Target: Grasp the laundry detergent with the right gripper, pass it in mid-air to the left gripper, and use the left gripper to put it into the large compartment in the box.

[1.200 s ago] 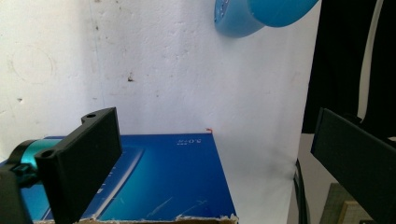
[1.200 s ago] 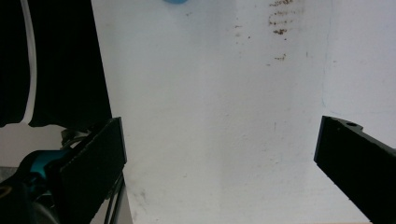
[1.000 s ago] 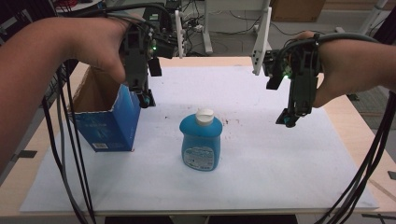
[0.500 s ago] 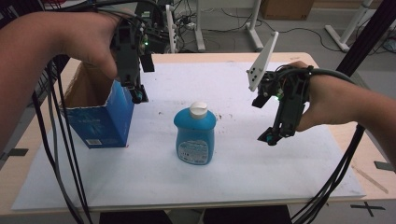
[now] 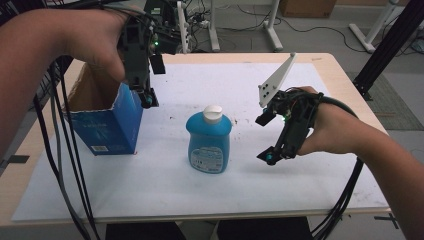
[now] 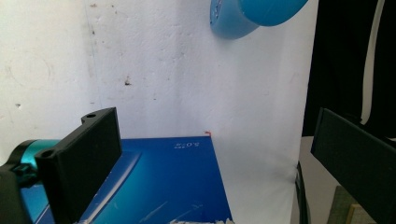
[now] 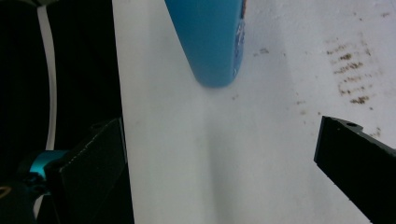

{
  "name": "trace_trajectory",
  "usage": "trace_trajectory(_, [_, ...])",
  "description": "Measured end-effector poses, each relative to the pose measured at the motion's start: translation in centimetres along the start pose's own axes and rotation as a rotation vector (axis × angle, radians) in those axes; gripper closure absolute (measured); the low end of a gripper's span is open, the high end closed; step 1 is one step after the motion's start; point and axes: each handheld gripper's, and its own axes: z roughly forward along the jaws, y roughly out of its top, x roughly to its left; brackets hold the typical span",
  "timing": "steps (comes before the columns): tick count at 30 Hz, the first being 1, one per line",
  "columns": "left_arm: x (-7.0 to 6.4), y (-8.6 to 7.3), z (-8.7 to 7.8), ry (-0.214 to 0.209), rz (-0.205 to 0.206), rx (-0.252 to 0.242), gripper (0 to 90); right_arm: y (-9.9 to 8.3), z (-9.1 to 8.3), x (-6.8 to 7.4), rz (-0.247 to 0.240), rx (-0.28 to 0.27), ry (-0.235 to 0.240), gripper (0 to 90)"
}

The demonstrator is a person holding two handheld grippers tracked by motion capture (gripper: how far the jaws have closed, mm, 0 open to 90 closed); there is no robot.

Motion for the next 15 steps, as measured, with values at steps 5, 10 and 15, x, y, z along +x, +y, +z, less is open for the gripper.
trace_trajectory(5, [-0.1,0.1,0.0,0.000,0.001,-0.007,1.7,0.1,1.3,0.3,0.016,-0.077,0.009,1.2])
trace_trajectory(10, [-0.2,0.0,-0.1,0.004,0.007,-0.014,1.8,0.0,2.6,0.3,0.044,-0.165,0.033,1.2])
trace_trajectory(15, [-0.4,-0.1,-0.2,0.009,0.010,-0.019,1.8,-0.3,3.9,0.3,0.066,-0.229,0.040,1.2])
